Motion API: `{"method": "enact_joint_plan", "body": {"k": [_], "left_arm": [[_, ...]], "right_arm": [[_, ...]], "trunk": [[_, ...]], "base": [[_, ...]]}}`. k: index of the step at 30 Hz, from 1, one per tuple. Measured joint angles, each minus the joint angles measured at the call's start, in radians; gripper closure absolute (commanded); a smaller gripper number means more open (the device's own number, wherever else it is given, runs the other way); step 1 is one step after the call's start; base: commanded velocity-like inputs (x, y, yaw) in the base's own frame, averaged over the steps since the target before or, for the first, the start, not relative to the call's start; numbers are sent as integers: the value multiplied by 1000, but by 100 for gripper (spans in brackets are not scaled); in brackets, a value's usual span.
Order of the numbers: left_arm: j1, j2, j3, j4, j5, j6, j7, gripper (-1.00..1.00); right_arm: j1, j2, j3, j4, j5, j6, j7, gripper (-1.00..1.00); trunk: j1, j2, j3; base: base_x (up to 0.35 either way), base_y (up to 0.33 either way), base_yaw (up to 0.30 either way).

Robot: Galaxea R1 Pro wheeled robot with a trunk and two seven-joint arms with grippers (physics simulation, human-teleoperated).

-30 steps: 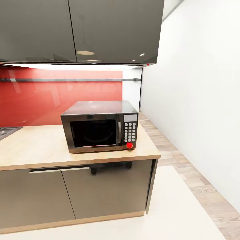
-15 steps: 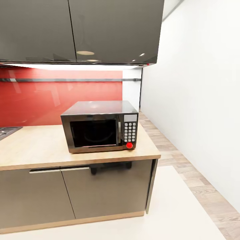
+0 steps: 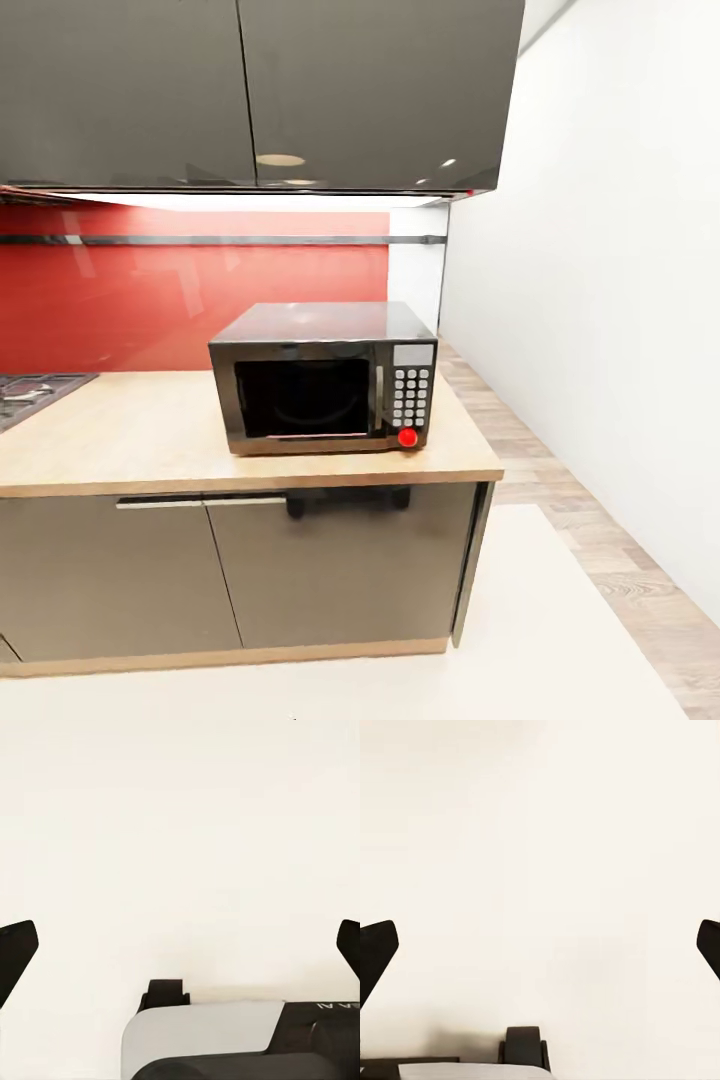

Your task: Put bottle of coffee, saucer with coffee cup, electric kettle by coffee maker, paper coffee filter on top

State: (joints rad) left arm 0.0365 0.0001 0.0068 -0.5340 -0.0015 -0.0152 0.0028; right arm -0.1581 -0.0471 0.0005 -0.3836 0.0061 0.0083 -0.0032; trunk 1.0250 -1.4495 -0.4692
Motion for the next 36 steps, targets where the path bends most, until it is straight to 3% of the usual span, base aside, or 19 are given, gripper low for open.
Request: {"method": "enact_joint_plan", "body": {"k": [36], "left_arm": [[0,0,0,5,-1,0,0,-100]], "right_arm": [[0,1,4,2,2,-1,-3,-100]], "trunk": [[0,0,0]], "base": [[0,0,242]]}}
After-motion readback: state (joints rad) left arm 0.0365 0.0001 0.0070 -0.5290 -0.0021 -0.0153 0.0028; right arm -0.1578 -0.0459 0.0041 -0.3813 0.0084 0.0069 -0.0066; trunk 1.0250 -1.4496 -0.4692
